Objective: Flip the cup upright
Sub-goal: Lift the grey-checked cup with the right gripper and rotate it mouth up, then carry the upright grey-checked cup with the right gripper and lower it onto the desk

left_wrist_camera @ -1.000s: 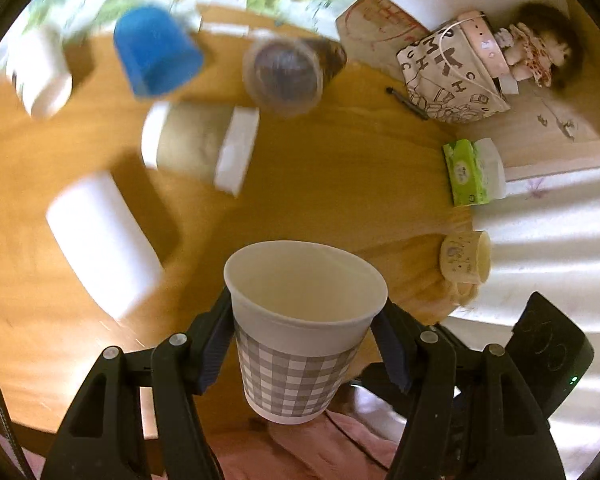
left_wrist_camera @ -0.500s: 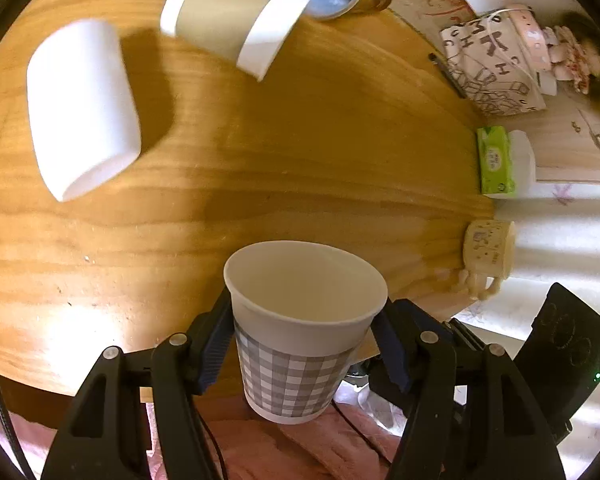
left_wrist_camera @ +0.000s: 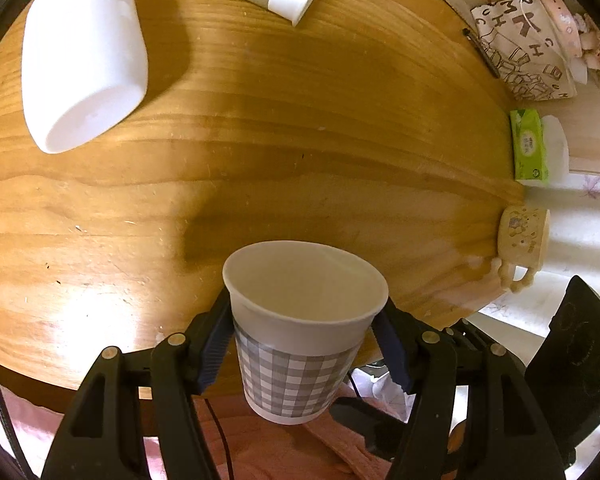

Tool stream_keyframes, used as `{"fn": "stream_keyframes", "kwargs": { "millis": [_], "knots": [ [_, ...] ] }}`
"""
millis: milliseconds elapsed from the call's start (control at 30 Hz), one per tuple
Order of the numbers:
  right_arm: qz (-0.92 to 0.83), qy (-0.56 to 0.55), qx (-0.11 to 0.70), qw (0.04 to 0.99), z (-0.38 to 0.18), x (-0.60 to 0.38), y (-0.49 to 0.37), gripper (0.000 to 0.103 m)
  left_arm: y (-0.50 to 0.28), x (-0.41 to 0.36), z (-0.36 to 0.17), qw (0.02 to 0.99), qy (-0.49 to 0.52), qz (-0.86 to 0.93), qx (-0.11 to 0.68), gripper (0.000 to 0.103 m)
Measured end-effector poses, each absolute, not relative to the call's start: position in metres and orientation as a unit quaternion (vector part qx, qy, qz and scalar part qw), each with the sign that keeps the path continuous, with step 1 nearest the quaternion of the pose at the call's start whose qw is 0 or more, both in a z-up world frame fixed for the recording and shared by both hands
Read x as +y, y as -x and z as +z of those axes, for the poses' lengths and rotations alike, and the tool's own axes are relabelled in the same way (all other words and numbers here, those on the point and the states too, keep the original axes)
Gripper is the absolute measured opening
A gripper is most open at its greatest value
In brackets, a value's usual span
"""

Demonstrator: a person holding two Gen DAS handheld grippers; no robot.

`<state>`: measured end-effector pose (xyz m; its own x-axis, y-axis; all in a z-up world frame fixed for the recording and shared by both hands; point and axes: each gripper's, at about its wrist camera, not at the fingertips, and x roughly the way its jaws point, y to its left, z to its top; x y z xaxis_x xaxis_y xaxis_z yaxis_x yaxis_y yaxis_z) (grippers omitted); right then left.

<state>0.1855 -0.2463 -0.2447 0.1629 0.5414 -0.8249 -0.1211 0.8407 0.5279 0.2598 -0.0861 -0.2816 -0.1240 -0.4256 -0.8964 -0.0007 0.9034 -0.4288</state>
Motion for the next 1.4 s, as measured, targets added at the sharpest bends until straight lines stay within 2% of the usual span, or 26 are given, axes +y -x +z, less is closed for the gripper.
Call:
{"fn": "stream_keyframes", "kwargs": {
  "millis": [533, 633, 933, 1400],
  "knots": [
    [0.209, -0.179, 0.614, 0.74, -0.253, -0.245, -0.189, 0.068, -0.257, -0.099, -0.284, 0.643, 0.13, -0.164, 0.737, 0.073],
    [0.213, -0.179, 0.615, 0.738, -0.254, -0.244, -0.19, 0.068, -0.257, -0.097, -0.286, 0.641, 0.134, -0.16, 0.739, 0.084],
    [0.224, -0.182, 0.618, 0.731, -0.258, -0.242, -0.19, 0.068, -0.253, -0.095, -0.28, 0.64, 0.133, -0.155, 0.741, 0.084],
    [0.243, -0.183, 0.608, 0.733, -0.26, -0.235, -0.195, 0.068, -0.236, -0.071, -0.244, 0.678, 0.137, -0.156, 0.706, 0.084]
  ]
}}
